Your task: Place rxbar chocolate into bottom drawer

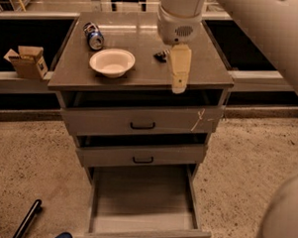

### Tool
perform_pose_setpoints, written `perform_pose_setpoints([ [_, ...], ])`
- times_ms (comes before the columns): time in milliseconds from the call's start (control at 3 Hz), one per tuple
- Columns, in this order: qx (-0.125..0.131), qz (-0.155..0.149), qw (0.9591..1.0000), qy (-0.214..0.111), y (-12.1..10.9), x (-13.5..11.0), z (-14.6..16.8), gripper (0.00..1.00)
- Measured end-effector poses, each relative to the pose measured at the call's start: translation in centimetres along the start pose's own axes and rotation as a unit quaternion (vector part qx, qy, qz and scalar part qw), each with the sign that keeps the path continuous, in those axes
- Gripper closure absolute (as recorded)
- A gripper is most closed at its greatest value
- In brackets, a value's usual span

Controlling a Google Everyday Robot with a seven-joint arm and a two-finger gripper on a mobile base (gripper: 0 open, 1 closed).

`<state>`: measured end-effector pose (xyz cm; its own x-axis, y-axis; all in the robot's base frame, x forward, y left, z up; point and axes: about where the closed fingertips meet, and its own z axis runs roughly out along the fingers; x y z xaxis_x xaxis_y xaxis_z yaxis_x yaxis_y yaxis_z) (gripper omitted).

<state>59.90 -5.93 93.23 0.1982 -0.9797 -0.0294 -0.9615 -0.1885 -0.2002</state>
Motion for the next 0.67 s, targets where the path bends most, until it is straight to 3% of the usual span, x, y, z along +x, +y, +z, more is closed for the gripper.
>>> perform_pose_setpoints([
  [333, 0.027, 0.017, 0.9989, 0.035, -5.8, 0.5, 0.0, 0.0],
  [667, 0.067, 0.057, 0.9958, 0.026, -9.3, 2.0, -0.5, 0.0],
])
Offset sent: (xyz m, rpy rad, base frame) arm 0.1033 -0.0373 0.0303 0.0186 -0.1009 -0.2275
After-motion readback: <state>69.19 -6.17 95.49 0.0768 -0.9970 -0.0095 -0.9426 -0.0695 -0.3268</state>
